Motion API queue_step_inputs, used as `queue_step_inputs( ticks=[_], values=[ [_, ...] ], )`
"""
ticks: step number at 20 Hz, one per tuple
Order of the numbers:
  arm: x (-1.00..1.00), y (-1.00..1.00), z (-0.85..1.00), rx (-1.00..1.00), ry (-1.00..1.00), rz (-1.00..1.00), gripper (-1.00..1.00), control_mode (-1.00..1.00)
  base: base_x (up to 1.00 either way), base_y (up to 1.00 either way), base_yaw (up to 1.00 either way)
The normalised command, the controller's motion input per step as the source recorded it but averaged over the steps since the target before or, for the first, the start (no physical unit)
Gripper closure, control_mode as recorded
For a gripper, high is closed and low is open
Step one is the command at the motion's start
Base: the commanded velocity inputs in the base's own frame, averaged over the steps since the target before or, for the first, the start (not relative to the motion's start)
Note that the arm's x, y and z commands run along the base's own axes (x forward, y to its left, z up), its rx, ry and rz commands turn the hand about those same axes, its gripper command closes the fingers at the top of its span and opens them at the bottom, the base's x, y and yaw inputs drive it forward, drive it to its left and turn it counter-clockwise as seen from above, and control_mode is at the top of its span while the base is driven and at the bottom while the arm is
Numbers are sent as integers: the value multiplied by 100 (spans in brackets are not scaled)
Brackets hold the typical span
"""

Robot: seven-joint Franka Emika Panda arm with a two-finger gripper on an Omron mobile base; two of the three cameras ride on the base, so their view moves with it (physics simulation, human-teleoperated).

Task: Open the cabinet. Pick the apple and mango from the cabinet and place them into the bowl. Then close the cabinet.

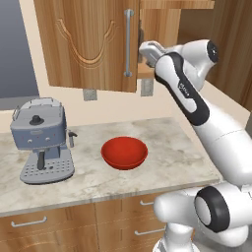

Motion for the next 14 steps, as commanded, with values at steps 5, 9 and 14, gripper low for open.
queue_step_inputs(
  ticks=[5,9,14],
  values=[
    [43,1,0,15,11,10,100,-100,0,0,0],
    [33,13,0,15,2,16,100,-100,0,0,0],
    [31,21,-3,14,2,18,100,-100,0,0,0]
  ],
)
